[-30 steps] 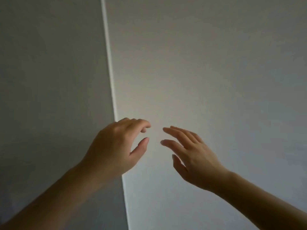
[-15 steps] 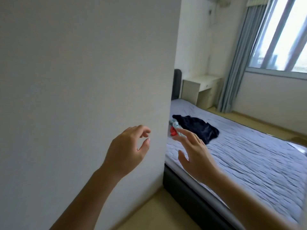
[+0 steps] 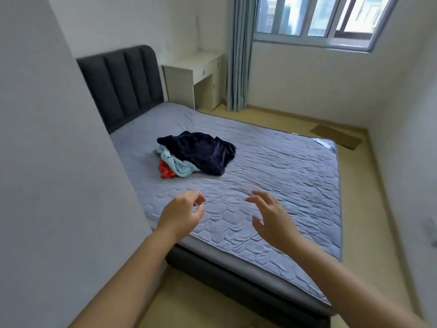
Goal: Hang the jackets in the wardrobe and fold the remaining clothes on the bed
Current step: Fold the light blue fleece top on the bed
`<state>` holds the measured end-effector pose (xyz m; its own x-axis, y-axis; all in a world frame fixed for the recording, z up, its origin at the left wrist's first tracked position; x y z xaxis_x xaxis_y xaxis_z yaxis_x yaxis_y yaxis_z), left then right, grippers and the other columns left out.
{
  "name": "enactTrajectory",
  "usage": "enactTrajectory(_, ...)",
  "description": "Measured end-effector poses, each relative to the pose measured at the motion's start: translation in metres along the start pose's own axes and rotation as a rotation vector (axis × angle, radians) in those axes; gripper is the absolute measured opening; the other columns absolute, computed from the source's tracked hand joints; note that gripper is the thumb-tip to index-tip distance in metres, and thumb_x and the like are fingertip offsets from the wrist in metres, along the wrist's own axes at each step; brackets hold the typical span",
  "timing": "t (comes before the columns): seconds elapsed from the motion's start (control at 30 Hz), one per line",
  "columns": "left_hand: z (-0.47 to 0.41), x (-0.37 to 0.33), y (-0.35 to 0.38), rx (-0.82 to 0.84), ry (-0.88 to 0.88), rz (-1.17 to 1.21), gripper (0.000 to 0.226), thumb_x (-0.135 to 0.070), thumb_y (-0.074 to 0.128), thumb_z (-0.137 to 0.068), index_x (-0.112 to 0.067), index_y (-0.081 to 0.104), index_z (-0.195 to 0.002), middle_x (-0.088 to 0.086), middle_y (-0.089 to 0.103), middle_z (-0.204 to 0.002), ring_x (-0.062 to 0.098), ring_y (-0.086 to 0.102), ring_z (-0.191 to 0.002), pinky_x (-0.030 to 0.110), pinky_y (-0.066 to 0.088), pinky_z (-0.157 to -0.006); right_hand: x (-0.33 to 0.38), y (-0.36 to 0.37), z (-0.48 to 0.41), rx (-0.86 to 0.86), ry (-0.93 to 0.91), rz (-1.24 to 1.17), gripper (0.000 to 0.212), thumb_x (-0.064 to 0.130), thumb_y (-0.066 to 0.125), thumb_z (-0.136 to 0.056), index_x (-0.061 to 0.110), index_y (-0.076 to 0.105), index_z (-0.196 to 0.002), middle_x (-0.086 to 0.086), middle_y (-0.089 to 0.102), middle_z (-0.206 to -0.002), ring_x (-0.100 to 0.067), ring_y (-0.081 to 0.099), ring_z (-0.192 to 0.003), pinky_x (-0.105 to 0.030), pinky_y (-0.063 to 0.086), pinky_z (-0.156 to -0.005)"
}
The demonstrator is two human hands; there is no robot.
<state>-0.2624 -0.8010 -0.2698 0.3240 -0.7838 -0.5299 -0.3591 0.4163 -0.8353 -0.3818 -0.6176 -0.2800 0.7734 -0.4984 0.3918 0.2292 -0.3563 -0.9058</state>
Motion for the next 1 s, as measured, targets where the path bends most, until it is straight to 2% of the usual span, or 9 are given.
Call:
enactTrajectory(0.1,-0.064,0.030,0.058,0.103,-0.105,-0.021,0.012,-0.022,0.056,-0.090,-0.022,0.062,-0.100,-0.008,0.063,-0.099,0.013,0.059,-0.092,0.028,0.047,-0.075,-0.061,0.034,-0.060,0.093,0.046,-0.002,0.045,0.015,0.056,-0.090,0.020,0.045,-0.134,0.001,0.034,-0.147,-0.022,0.036,-0.133,-0.033,0.037,-0.102)
enactTrajectory(0.23,-0.143,0.091,0.120,0.234,-0.316,-0.042,0.017,-0.020,0.053,-0.089,-0.019,0.062,-0.104,0.000,0.061,-0.110,0.018,0.058,-0.099,0.030,0.048,-0.083,-0.117,0.091,-0.151,0.297,0.103,0.034,0.052,0.020,0.054,-0.092,0.023,0.035,-0.140,0.001,0.029,-0.149,-0.021,0.032,-0.134,-0.031,0.036,-0.102)
enactTrajectory(0.4,-0.237,0.202,0.195,0.345,-0.498,-0.180,0.028,-0.024,0.050,-0.090,-0.019,0.053,-0.117,0.003,0.051,-0.123,0.024,0.055,-0.107,0.033,0.046,-0.087,-0.166,0.190,-0.277,0.446,0.128,0.096,0.070,0.025,0.058,-0.091,0.028,0.018,-0.149,-0.001,0.017,-0.156,-0.025,0.023,-0.140,-0.043,0.037,-0.105)
enactTrajectory(0.47,-0.273,0.250,0.232,0.420,-0.456,-0.327,0.032,-0.027,0.049,-0.092,-0.020,0.047,-0.122,0.002,0.048,-0.127,0.023,0.051,-0.113,0.035,0.044,-0.088,-0.188,0.246,-0.319,0.484,0.163,0.086,0.080,0.027,0.062,-0.089,0.033,0.010,-0.150,-0.001,0.009,-0.158,-0.027,0.014,-0.144,-0.049,0.034,-0.108)
enactTrajectory(0.53,-0.306,0.299,0.273,0.502,-0.398,-0.474,0.035,-0.028,0.049,-0.092,-0.020,0.043,-0.125,0.003,0.045,-0.129,0.023,0.047,-0.119,0.036,0.044,-0.089,-0.209,0.310,-0.351,0.569,0.191,0.106,0.092,0.032,0.067,-0.087,0.041,-0.001,-0.149,0.000,-0.006,-0.159,-0.033,-0.002,-0.146,-0.061,0.025,-0.110)
enactTrajectory(0.63,-0.350,0.371,0.330,0.558,-0.364,-0.608,0.035,-0.026,0.049,-0.092,-0.018,0.041,-0.125,0.004,0.045,-0.129,0.024,0.047,-0.120,0.036,0.044,-0.088,-0.241,0.406,-0.384,0.661,0.270,0.113,0.107,0.038,0.072,-0.081,0.049,-0.014,-0.144,0.001,-0.023,-0.157,-0.040,-0.015,-0.143,-0.072,0.018,-0.105)
enactTrajectory(0.83,-0.413,0.488,0.407,0.533,-0.346,-0.765,0.038,-0.024,0.054,-0.091,-0.017,0.037,-0.124,0.004,0.049,-0.125,0.023,0.052,-0.116,0.034,0.047,-0.081,-0.284,0.558,-0.434,0.762,0.426,0.048,0.116,0.043,0.078,-0.074,0.053,-0.016,-0.142,0.003,-0.033,-0.153,-0.043,-0.021,-0.141,-0.075,0.019,-0.100)
enactTrajectory(1.0,-0.469,0.552,0.432,0.413,-0.222,-0.834,0.062,-0.019,0.057,-0.087,-0.017,0.025,-0.140,0.008,0.040,-0.127,0.027,0.051,-0.110,0.037,0.047,-0.073,-0.314,0.637,-0.461,0.795,0.566,-0.016,0.119,0.043,0.081,-0.068,0.056,-0.011,-0.141,0.006,-0.032,-0.153,-0.045,-0.017,-0.141,-0.075,0.022,-0.098)
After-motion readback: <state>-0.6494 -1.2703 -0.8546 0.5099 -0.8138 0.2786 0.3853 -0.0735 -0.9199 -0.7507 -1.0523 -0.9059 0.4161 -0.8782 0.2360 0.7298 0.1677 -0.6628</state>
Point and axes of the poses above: each hand's wrist, its own z-axis away from the middle knuckle, its own y-axis out of the palm, x = y × z, the point moved 6 cm from there along -z, towards the middle knuckle
